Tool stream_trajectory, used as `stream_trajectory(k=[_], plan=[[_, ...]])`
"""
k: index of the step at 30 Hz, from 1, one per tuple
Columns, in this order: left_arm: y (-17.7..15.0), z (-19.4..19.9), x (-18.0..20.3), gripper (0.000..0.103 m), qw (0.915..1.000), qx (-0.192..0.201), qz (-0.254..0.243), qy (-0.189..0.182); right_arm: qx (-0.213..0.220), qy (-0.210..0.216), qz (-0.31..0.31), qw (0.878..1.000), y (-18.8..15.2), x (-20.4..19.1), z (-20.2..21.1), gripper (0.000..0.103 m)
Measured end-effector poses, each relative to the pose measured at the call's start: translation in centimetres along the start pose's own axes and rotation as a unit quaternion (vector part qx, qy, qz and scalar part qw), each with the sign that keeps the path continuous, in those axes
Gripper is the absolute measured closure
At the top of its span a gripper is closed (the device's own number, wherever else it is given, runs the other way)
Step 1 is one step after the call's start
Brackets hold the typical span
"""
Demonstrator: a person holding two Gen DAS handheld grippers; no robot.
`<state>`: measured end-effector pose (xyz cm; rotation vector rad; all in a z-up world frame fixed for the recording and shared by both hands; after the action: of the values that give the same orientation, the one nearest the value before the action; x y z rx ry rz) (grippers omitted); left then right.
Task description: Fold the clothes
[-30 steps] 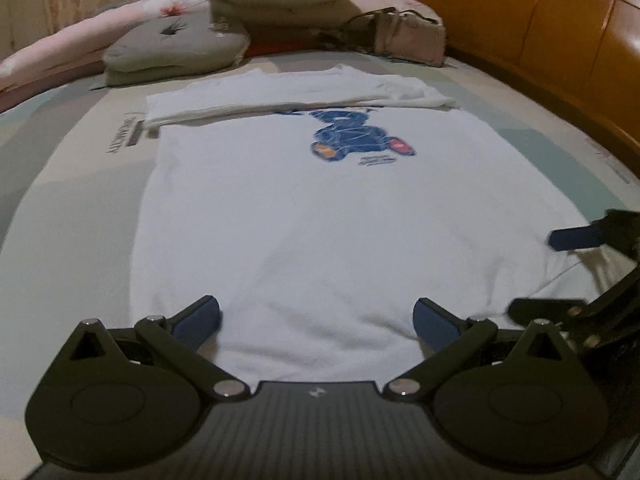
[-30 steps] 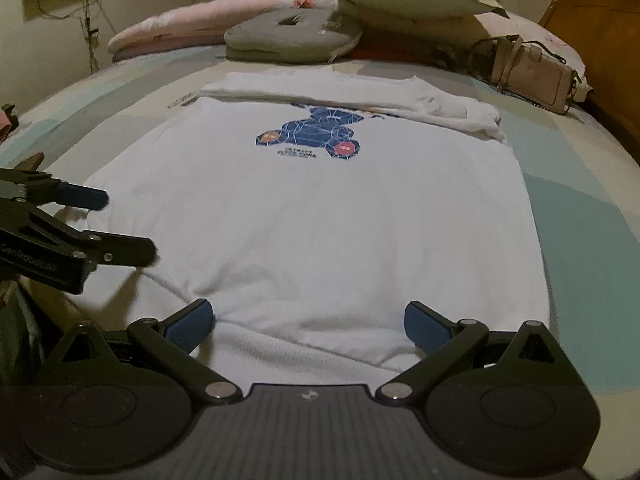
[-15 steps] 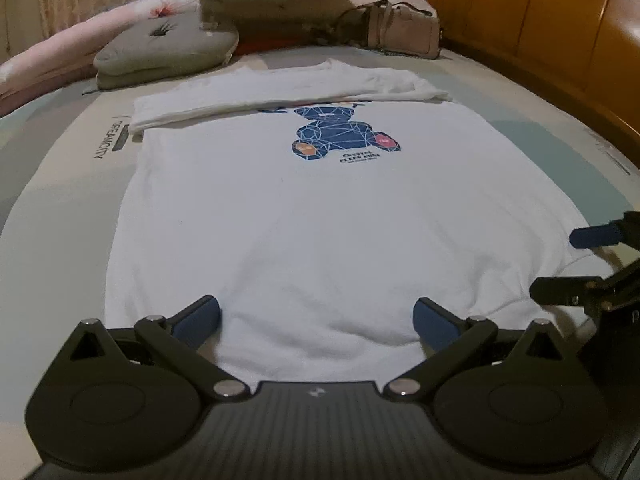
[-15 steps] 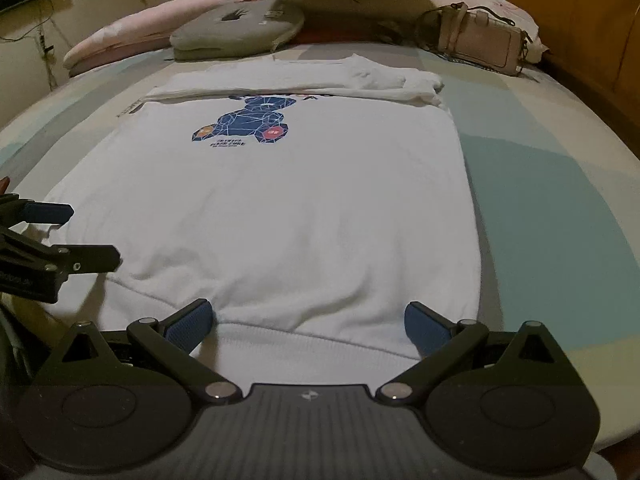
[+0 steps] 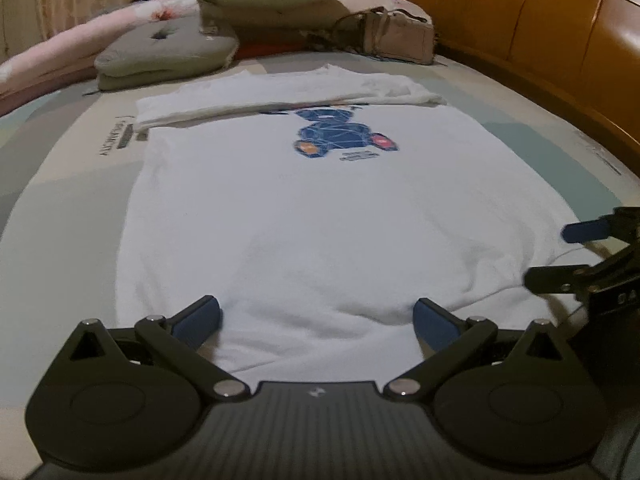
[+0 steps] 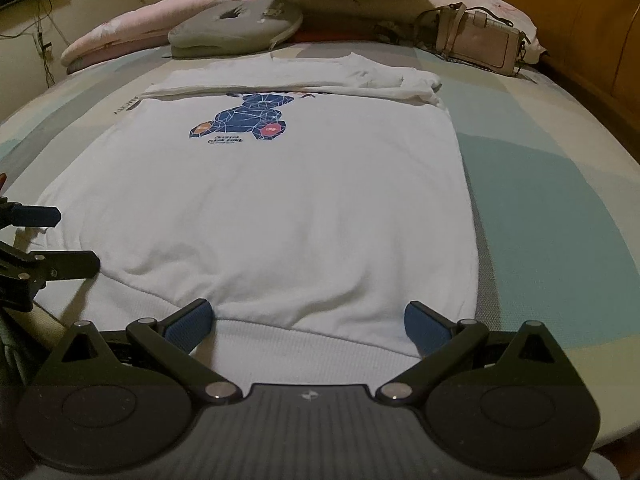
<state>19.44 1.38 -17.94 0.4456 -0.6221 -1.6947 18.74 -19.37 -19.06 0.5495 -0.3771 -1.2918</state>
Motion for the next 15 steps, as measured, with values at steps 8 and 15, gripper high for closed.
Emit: stream_trajectory(k=[8, 15], plan=[[0.5, 1.5, -0.6, 0.001, 0.9999, 0.009, 0.003, 0.008, -0.020, -0.003, 0.006, 1.000, 0.1, -0.1, 0.2, 0.000], [0.5, -0.2, 0.6, 0.000, 0.9991, -0.010, -0.033, 0.026, -0.006, 0.020, 0.082, 0.996, 0.4, -2.5, 1.8, 0.000]])
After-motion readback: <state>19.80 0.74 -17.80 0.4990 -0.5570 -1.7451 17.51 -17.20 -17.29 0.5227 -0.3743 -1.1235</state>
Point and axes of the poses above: each gripper's, at about its wrist camera, not at the fingertips, and z roughly against the way its jaws point, x to its right, y to its top, the point moved 8 cm from there along -z, roughly the way its jaws point, and after that the axes turned 7 degrees about -x, right-handed, at the moved point
